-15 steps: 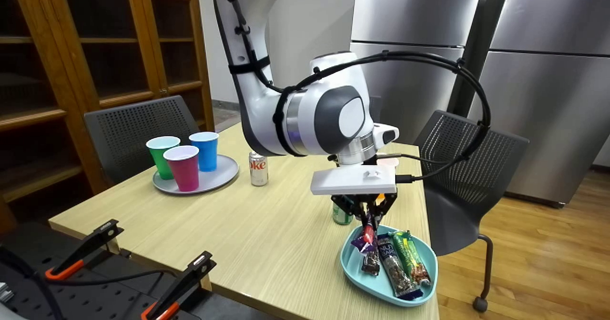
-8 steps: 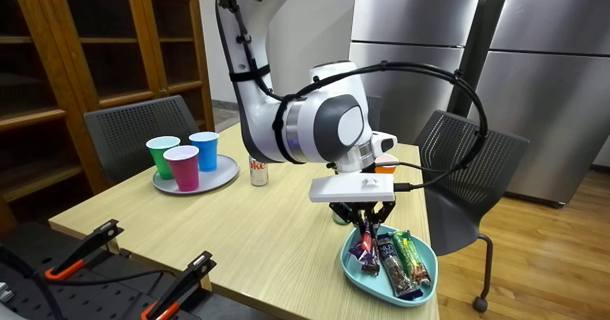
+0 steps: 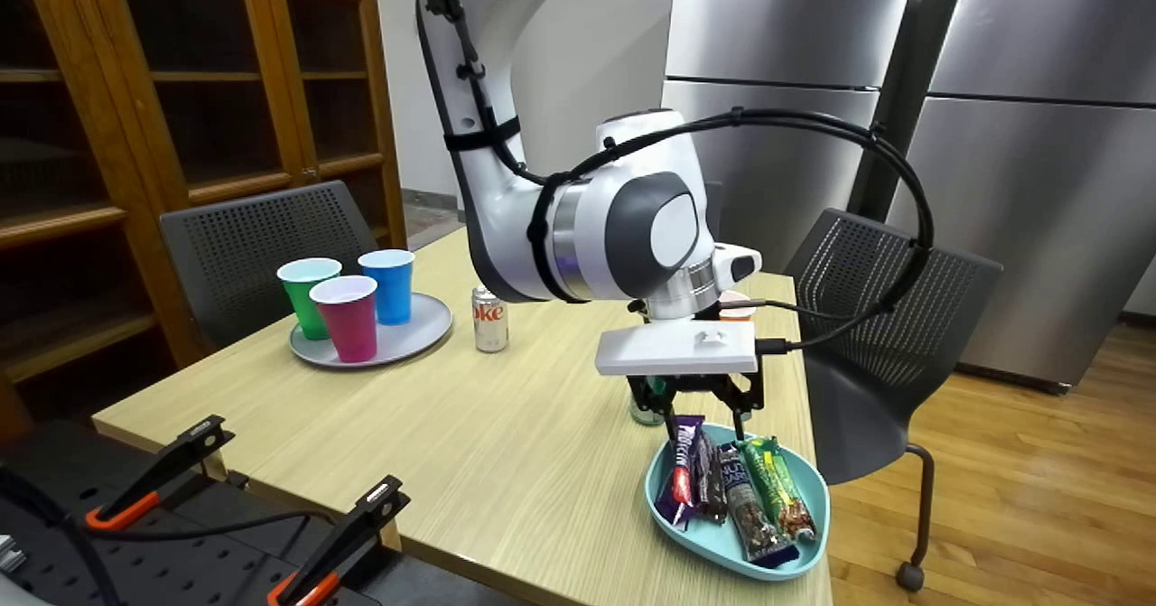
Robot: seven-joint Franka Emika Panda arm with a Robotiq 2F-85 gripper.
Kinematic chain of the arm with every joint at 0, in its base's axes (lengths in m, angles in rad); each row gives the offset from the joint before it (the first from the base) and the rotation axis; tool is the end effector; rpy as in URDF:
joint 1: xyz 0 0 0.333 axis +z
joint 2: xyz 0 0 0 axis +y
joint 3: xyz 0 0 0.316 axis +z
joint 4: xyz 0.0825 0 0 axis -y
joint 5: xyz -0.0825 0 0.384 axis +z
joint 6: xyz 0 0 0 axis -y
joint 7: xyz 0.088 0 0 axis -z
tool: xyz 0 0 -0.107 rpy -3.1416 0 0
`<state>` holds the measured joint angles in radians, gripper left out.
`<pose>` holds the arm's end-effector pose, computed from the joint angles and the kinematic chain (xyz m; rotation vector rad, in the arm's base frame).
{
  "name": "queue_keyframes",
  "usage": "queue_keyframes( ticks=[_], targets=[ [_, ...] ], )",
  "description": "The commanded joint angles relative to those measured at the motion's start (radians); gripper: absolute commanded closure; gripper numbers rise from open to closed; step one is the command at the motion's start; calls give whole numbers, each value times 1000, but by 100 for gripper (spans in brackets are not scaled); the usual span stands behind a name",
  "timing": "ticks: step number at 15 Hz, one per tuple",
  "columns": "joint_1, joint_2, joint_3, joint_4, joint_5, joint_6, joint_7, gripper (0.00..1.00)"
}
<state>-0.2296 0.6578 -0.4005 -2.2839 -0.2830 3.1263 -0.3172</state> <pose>0.4328 -0.3038 0.1044 2.8122 0.1042 0.0774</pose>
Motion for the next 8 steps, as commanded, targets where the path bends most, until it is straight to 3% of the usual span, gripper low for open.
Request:
queue_keyframes(
  ticks=[1, 8],
  targets=[
    [-32, -40, 23, 19, 13, -62, 12, 0],
    [-68, -99, 60, 115, 65, -261, 31, 0]
  ],
)
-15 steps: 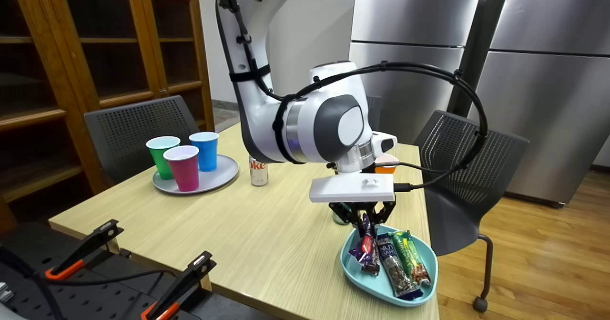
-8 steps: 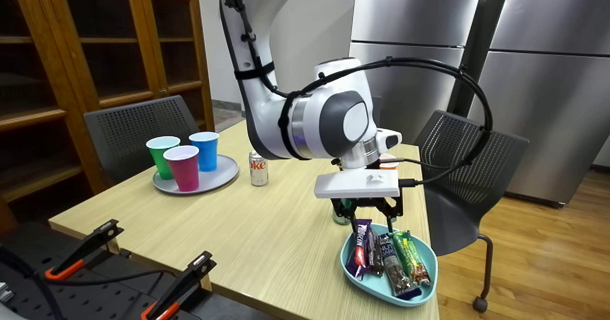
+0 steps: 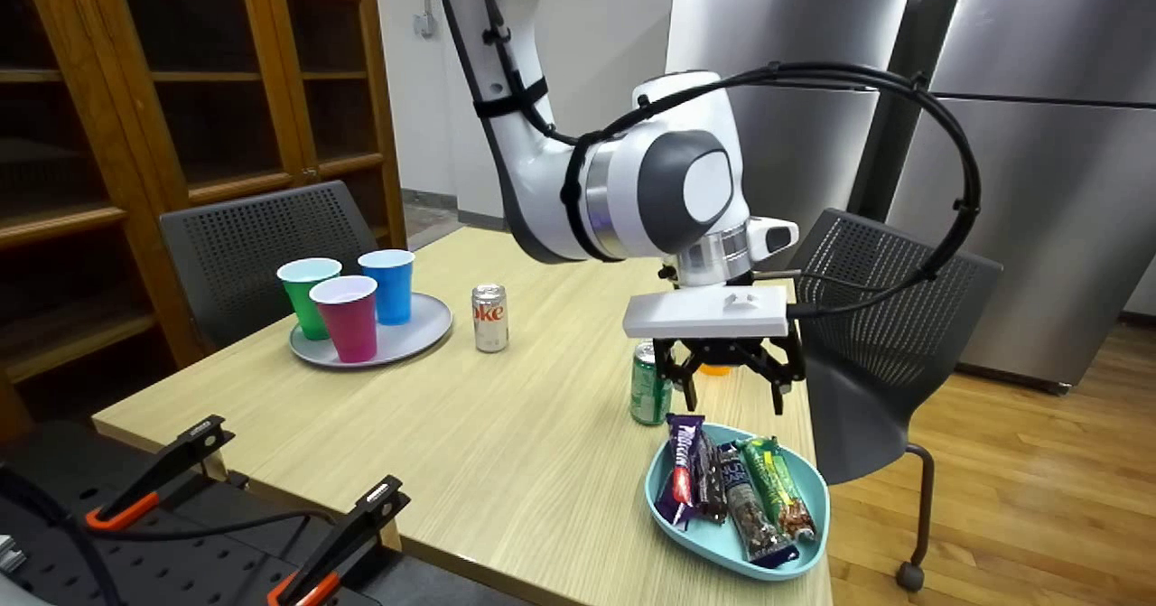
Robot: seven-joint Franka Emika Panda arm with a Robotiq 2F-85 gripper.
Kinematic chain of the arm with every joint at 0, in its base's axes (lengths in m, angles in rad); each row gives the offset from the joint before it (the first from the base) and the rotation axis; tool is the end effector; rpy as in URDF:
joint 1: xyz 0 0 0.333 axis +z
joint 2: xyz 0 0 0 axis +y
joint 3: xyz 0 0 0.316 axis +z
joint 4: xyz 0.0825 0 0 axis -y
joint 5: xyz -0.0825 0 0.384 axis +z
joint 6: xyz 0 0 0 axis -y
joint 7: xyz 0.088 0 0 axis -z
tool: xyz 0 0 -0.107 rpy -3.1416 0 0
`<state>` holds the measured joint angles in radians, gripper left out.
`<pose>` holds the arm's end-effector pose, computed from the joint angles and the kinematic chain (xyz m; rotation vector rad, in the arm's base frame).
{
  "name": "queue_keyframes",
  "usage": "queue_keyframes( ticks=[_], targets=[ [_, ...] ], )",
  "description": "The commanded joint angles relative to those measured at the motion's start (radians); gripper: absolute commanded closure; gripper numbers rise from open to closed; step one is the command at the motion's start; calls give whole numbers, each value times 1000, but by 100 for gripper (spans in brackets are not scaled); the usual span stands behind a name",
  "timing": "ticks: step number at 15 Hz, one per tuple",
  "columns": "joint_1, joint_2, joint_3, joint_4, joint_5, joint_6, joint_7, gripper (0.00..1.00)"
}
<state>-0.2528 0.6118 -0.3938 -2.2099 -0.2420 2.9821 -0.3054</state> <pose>0.4513 -0.3290 0.1352 2.8142 -0.0245 0.0457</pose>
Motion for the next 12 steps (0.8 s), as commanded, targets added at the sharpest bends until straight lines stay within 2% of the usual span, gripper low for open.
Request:
queue_keyframes(
  ticks=[1, 7, 12],
  targets=[
    [-53, -59, 68, 59, 44, -151, 28, 0],
    [-131, -58, 196, 215, 233, -355, 55, 0],
    [-171, -23, 252, 369, 388, -481, 78, 0]
  ],
)
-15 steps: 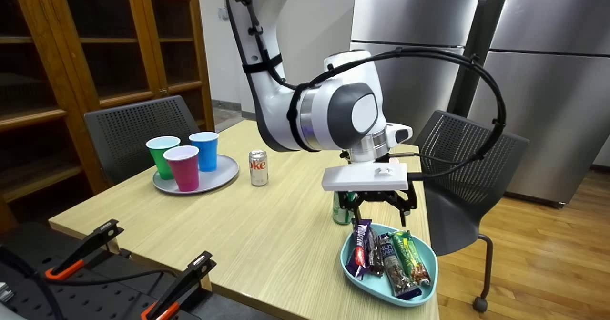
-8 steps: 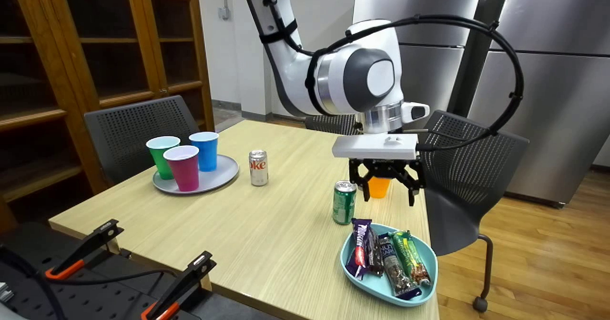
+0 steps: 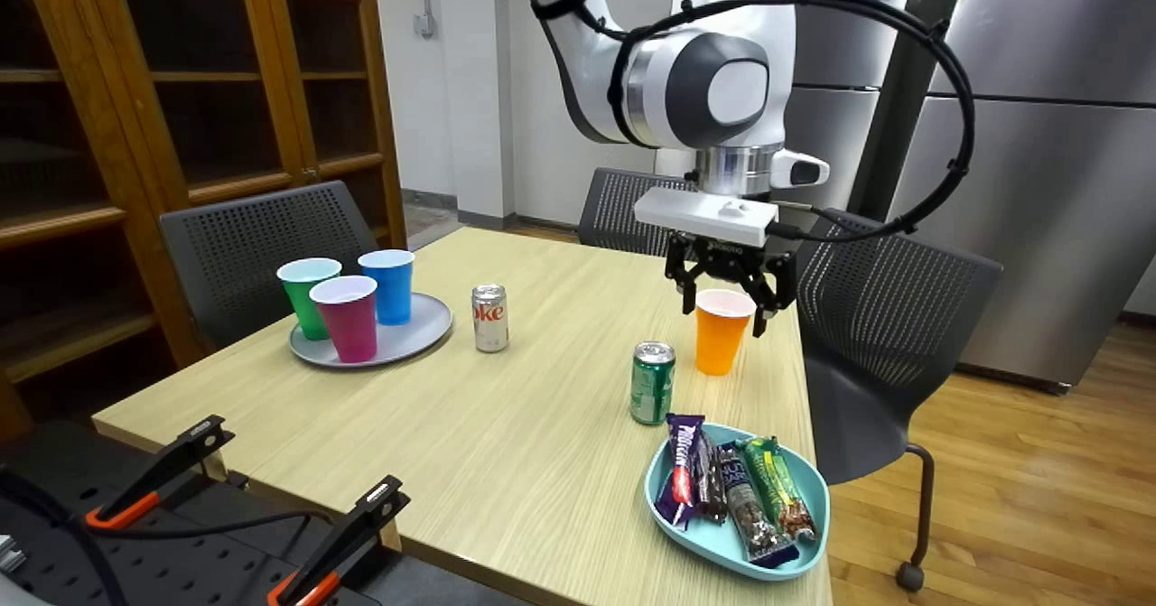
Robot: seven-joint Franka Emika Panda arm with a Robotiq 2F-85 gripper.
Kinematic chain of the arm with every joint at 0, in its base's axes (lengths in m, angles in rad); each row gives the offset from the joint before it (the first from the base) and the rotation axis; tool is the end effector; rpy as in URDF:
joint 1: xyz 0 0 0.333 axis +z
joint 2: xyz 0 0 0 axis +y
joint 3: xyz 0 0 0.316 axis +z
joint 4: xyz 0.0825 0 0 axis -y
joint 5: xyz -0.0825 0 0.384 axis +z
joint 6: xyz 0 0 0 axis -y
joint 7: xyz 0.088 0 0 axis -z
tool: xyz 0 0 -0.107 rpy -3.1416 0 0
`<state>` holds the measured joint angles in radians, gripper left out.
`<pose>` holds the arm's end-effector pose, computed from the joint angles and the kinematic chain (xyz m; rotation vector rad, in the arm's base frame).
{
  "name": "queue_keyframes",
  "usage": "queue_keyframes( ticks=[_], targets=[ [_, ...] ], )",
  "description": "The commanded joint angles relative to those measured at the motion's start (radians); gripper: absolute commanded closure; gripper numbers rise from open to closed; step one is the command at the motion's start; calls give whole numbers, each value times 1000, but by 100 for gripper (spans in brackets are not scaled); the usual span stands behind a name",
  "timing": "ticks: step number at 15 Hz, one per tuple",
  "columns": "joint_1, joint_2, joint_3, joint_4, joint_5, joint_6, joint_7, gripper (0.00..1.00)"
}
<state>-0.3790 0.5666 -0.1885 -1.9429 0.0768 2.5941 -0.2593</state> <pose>0.5336 -0.3361 0.2010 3.0061 -0.5134 0.1004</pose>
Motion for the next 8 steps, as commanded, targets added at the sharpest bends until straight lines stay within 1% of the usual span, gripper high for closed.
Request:
queue_keyframes(
  ticks=[1, 4, 8],
  targets=[
    [-48, 32, 50, 134, 97, -114, 47, 0],
    [-50, 78, 45, 241, 148, -181, 98, 0],
    [-49, 155, 37, 380, 175, -260, 172, 0]
  ],
)
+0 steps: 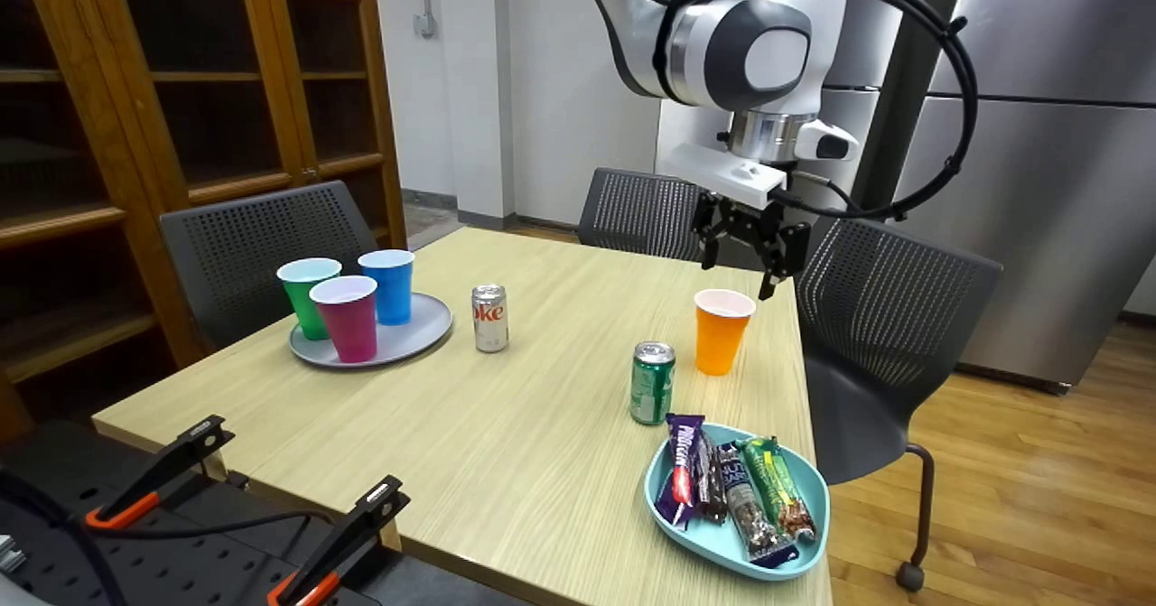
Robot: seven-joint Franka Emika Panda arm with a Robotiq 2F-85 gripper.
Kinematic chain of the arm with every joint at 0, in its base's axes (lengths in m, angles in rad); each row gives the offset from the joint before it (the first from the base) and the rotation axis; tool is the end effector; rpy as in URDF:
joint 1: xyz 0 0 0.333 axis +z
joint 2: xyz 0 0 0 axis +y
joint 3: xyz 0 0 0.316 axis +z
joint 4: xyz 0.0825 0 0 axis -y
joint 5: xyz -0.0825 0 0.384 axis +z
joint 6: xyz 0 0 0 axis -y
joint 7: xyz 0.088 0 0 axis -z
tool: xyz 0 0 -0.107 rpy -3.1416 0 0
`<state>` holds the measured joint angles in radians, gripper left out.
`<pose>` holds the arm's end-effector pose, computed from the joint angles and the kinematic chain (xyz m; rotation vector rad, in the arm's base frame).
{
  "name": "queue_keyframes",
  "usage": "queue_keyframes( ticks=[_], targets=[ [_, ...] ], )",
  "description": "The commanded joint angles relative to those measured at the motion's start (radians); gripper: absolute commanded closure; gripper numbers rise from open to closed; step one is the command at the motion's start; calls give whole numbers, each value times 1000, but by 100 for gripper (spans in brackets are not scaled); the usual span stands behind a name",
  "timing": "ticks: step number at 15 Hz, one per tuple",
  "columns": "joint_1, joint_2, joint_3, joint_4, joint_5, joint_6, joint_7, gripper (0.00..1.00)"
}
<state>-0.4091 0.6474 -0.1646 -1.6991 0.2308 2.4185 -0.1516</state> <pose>0.5822 -0.3603 0.2299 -2.9920 0.8476 -0.1582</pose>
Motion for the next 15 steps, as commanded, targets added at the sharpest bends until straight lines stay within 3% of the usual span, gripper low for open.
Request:
queue_keyframes(
  ticks=[1, 7, 15],
  targets=[
    [-19, 95, 13, 171, 25, -103, 84, 0],
    [-26, 229, 18, 360, 50, -178, 167, 0],
    [-26, 376, 11, 529, 37, -183, 263, 0]
  ],
)
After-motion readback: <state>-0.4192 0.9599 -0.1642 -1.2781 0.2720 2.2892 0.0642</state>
